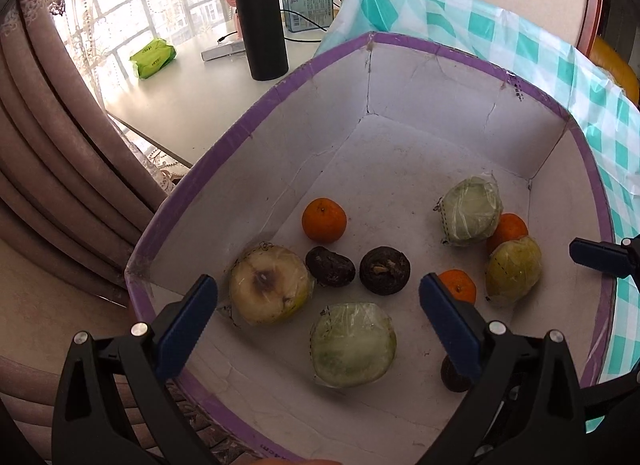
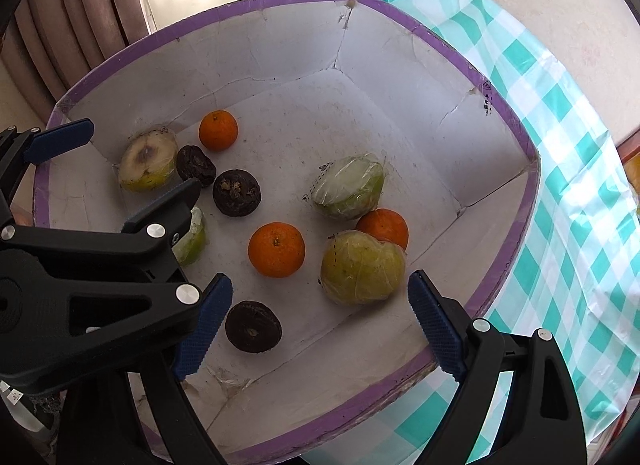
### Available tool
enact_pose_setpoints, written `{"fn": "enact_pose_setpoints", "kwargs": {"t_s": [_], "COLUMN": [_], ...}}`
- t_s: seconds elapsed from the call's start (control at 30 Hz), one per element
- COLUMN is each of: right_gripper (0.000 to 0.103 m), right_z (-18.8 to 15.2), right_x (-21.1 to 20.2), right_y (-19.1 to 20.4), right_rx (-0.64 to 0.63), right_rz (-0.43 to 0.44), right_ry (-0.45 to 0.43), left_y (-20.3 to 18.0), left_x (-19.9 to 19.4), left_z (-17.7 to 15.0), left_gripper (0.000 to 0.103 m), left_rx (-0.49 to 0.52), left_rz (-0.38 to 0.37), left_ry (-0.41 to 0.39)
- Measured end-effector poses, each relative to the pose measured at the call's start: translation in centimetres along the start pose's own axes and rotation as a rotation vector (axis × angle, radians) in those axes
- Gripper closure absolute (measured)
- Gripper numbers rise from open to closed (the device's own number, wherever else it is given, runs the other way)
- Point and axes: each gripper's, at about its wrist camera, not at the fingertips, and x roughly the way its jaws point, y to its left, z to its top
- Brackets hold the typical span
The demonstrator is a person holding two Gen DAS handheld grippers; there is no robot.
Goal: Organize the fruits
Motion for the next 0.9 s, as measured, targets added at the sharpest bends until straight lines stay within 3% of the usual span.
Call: {"fn": "enact_pose_setpoints", "kwargs": {"t_s": [0.9], "right_gripper": [0.017], "right_z": [-0.19], "right_x": [0.08], "right_y": [-0.1], "right_rx": [-0.003], "right_rz": [0.002], "right_ry": [-0.002], "left_y": [0.33], "left_x": [-0.48], "left_z": [-0.06], "left_gripper": [0.002], "left_rx": [-0.01], "left_rz": [-0.03], "left_ry": [-0.006]}}
